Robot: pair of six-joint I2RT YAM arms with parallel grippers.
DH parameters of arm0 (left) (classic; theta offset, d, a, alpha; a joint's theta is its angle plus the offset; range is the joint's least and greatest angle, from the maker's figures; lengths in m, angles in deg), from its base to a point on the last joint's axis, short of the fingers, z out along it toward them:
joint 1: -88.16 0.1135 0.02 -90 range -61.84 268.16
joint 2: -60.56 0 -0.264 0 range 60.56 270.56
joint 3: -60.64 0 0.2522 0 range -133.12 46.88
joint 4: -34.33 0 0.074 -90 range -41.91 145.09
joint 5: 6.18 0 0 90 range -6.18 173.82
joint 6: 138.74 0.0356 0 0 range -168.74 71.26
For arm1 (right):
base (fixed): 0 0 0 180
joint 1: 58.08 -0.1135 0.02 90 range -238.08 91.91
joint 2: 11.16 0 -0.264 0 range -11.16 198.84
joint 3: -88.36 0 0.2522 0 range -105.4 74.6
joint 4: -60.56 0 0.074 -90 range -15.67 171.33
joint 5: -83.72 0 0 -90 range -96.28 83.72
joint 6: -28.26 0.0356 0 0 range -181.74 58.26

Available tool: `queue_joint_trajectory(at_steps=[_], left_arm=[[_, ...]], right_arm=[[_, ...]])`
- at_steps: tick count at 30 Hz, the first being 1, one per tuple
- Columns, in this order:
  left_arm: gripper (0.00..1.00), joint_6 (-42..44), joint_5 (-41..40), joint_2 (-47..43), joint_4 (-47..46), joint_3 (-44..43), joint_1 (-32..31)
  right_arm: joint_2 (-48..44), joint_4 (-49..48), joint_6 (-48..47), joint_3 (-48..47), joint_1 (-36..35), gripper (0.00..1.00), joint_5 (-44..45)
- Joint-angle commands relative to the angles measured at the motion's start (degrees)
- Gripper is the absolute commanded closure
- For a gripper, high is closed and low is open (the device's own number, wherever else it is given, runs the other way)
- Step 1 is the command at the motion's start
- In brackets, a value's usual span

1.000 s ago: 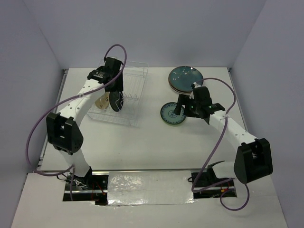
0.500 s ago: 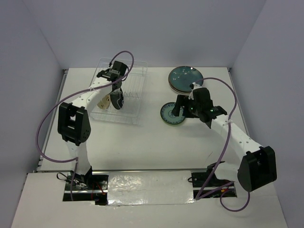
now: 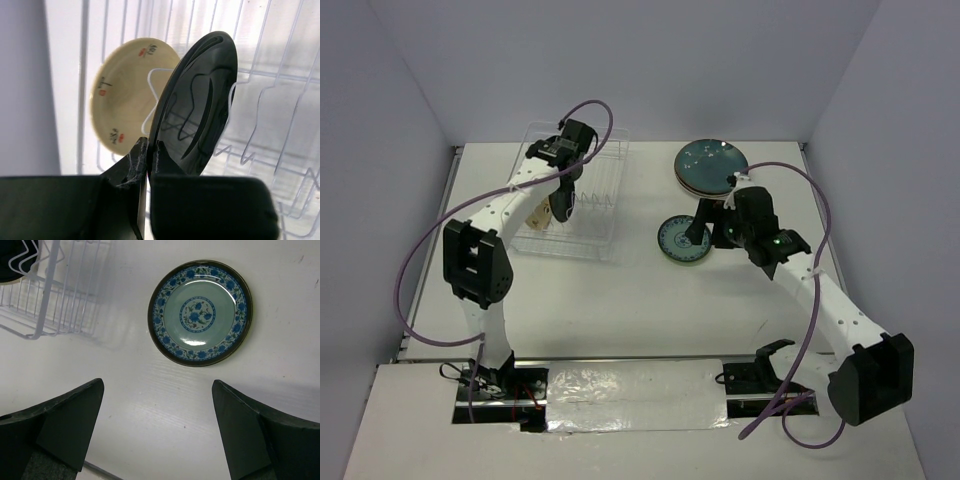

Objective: Unload the plates from the dish rack

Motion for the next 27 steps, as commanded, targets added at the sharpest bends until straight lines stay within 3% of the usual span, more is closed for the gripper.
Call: queue_joint_trajectory(at_steps=[1,7,10,11,15,22,27], left_arm=[[1.00,4.49,-5.78,-4.63,3.78,-3.22,-0.52],[1.00,2.66,-0.09,-14.55,2.20,-2.17,-0.43],[1.00,-1.82,11.49,-21.31,-1.56,1.77,-0.43],[1.00,-3.40,20.58,-25.34,-3.67,3.87,-0.43],[1.00,-7.98,38.54,-32.75,-13.43,15.81,-0.43],[1.00,-15.79,57.39,-40.40,-29.86,27.00,-0.43],[1.00,-17.91,65.75,-41.55,-34.44,30.96,-0.52]], right_arm=[[-2.00,0.05,0.45,-1.34,-0.47,0.04,-0.13],[-2.70,-3.46,2.56,-0.46,-0.82,0.03,-2.23],[-5.77,-13.89,3.09,4.17,-0.99,0.00,-11.61],[-6.57,-21.76,3.44,5.68,-0.91,0.00,-18.35],[-7.37,-35.35,7.47,9.38,-1.17,0.00,-27.62],[-4.64,-50.73,14.25,12.55,-1.34,0.02,-34.23],[-2.80,-54.35,16.27,13.08,-1.34,0.13,-33.71]])
